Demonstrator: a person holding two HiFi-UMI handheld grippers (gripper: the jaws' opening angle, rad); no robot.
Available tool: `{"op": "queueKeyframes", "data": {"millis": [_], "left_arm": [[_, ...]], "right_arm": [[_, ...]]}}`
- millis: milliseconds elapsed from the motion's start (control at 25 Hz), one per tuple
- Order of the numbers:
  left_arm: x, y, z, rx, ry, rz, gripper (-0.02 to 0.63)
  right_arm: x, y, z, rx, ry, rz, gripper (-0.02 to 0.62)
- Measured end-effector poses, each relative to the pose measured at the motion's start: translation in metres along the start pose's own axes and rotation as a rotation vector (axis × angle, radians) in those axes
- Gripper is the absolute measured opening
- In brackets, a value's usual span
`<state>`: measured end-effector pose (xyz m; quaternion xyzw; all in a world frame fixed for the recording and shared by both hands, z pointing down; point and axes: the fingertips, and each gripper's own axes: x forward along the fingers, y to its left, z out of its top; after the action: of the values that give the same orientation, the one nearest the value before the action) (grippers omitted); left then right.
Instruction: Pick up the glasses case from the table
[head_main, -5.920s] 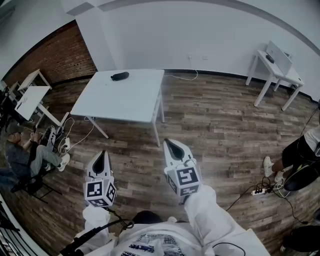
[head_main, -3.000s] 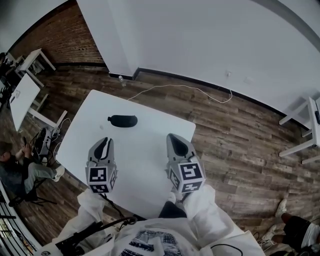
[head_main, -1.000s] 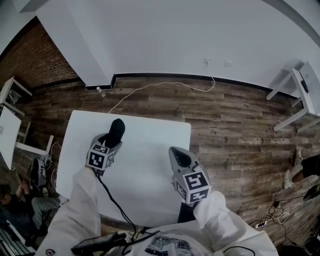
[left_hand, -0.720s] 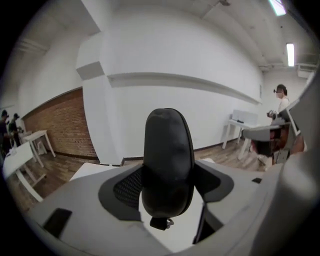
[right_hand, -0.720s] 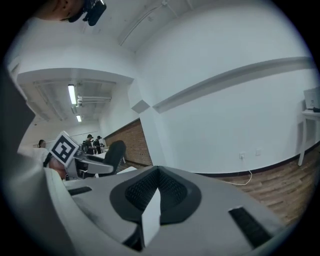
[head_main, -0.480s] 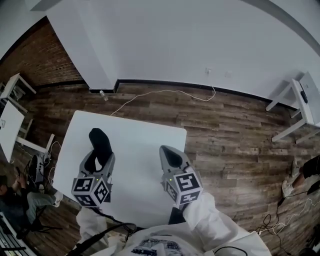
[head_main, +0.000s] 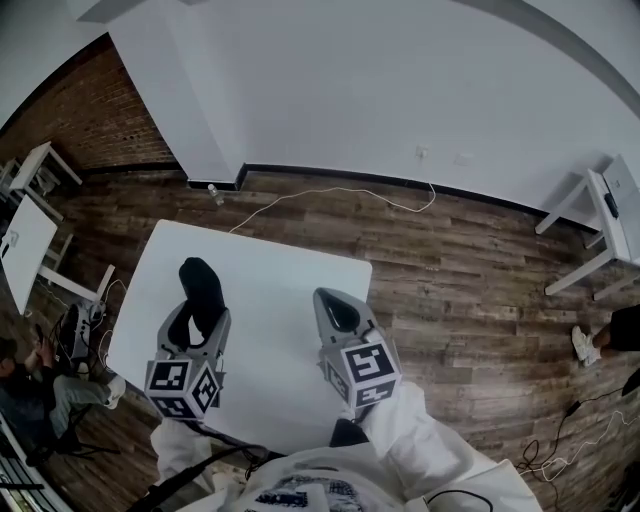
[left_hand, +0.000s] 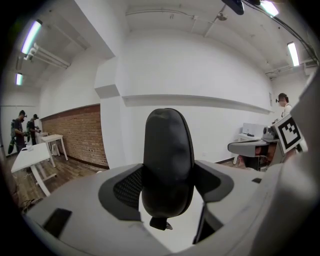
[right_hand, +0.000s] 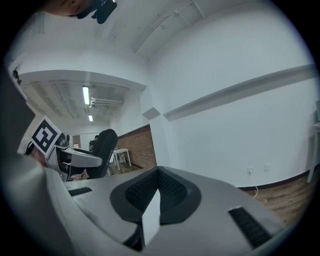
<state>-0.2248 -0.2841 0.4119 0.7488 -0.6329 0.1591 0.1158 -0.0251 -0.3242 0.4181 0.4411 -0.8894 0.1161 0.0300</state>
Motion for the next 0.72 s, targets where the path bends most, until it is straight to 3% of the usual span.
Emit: {"op": "queueKeyframes", "data": {"millis": [720], "left_arm": [[-0.007,-0.014,0.004,0.026,0.006,-0.019,0.333]], "right_arm": [[-0.011,-0.002,0.005,0.012,-0.002,0.007,0.002]]}}
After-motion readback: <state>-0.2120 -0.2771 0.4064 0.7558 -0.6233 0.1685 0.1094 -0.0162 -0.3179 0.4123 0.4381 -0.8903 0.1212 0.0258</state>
